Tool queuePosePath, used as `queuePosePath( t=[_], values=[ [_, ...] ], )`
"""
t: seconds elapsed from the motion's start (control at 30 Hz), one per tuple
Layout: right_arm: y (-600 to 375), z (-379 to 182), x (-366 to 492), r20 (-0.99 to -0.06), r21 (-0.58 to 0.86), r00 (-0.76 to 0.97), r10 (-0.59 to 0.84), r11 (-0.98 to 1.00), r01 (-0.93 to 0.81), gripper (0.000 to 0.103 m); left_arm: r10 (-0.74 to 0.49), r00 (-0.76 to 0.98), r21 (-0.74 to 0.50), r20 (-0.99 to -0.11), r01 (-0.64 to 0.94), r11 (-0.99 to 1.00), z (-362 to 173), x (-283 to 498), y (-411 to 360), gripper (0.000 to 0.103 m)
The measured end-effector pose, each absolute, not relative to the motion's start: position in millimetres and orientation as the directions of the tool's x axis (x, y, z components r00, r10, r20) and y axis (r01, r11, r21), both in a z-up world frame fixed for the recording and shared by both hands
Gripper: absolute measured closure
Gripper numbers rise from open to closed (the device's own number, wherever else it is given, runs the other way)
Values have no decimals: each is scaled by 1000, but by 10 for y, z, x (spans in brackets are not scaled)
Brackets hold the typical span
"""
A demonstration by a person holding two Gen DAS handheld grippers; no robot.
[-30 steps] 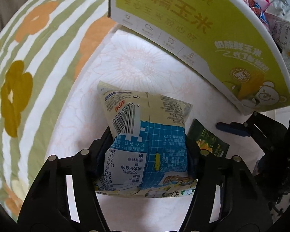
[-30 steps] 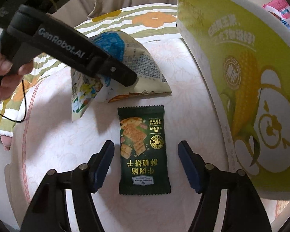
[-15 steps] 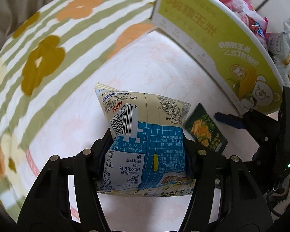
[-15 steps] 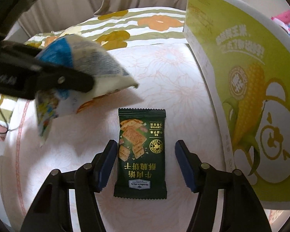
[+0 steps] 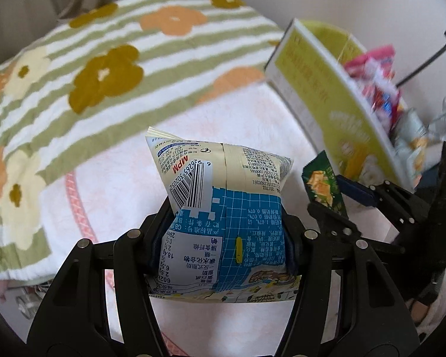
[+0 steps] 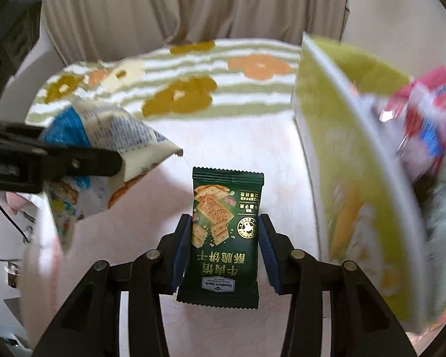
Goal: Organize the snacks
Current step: 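Carry both items into the yellow box and open both tools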
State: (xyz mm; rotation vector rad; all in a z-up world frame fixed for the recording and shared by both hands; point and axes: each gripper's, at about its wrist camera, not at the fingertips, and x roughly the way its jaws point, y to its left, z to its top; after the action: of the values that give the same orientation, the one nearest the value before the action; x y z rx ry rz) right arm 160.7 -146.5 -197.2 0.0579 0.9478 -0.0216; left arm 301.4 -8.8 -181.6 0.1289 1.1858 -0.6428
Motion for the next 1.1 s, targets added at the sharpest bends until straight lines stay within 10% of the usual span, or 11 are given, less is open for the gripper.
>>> queuePosePath(
  t=[0.57, 1.1],
  values=[
    [-2632, -513, 1659, -637, 209, 745, 201, 974, -84, 63, -428, 496, -225, -755, 416, 881, -473, 2986, -756, 46],
    [-4243, -423, 2289, -659, 230, 701, 272, 960, -158, 62, -405, 454, -297, -794, 292, 909, -914, 3464, -2629, 46]
  ],
)
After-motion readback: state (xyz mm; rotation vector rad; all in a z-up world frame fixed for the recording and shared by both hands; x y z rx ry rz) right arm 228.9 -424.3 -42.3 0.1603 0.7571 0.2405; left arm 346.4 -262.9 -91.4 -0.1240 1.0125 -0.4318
